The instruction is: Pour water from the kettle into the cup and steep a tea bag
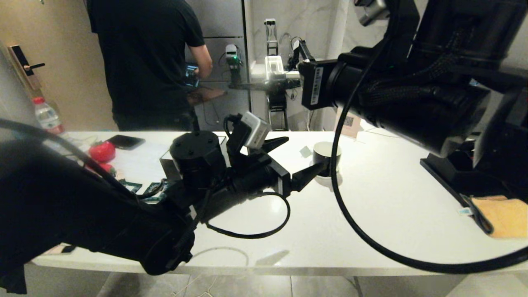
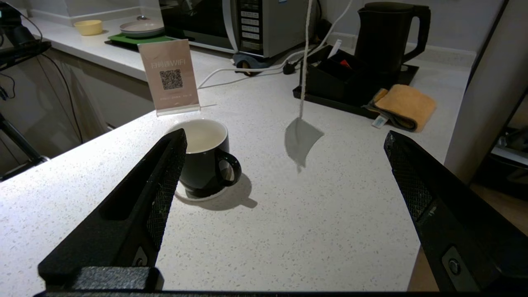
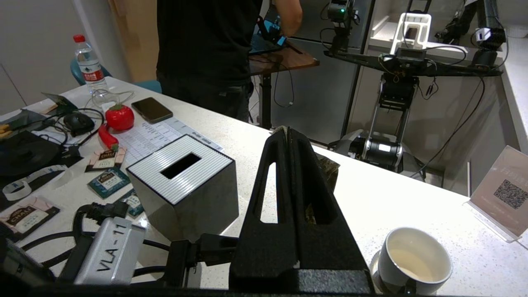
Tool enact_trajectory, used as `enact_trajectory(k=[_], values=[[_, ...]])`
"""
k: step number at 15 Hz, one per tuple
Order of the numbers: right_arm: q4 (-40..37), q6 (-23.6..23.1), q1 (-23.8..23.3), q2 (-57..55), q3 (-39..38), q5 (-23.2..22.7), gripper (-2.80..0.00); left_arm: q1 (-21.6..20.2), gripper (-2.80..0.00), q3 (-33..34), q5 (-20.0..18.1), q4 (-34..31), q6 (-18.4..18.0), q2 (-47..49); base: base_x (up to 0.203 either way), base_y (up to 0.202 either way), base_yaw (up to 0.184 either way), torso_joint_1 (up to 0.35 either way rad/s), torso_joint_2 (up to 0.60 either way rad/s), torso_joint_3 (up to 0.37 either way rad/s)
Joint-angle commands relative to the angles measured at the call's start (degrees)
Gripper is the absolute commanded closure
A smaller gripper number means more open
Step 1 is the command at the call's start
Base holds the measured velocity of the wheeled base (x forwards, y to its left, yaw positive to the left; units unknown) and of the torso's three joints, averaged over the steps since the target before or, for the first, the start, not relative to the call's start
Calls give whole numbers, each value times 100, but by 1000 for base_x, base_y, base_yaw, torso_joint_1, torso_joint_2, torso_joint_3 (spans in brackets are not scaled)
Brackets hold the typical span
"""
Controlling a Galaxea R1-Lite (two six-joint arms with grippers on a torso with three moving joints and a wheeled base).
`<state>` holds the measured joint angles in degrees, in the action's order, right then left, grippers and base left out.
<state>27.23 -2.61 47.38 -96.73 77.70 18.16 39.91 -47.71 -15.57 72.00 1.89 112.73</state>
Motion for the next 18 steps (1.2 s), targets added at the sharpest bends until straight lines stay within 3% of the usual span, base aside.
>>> enact_trajectory(k=[1,13,18], values=[[19,-3,70,-21,-1,12,0,2,-280,-1,-8,42,4,8,0,0,0,0,0,0],[19,6,78,-56,-1,12,0,29,-280,-38,-15,55,-4,72,0,0,0,0,0,0],[19,6,73,-56,8,12,0,48,-280,-19,-17,429,31,180,0,0,0,0,0,0]])
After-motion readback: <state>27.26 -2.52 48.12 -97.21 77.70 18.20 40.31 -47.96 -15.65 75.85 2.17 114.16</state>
